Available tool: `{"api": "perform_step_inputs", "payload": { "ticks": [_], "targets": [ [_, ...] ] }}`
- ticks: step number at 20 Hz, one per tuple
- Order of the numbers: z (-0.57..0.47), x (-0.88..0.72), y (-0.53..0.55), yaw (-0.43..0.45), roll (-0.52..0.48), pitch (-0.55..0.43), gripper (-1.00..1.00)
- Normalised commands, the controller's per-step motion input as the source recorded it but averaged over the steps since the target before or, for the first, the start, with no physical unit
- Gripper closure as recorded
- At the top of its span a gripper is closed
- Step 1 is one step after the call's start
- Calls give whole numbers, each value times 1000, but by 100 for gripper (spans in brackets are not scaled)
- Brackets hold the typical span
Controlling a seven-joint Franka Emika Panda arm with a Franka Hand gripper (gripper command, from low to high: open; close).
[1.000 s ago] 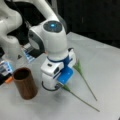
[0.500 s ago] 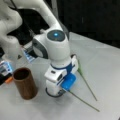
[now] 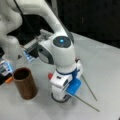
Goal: Flower insertion into a vase
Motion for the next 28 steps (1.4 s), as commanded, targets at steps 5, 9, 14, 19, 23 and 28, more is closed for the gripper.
{"api": "perform_step_inputs", "payload": {
  "ticks": [5, 9, 14, 19, 23, 28],
  "targets": [
    [-116, 194, 102, -12, -7, -29, -100],
    [-60, 127, 98, -46, -40, -8, 100],
    [-12, 102, 59, -53, -56, 2, 100],
    [11, 77, 43, -42, -56, 29, 100],
    [31, 35, 49, -31, -48, 78, 100],
    [136, -44, 68, -30, -86, 124, 100]
  ]
}}
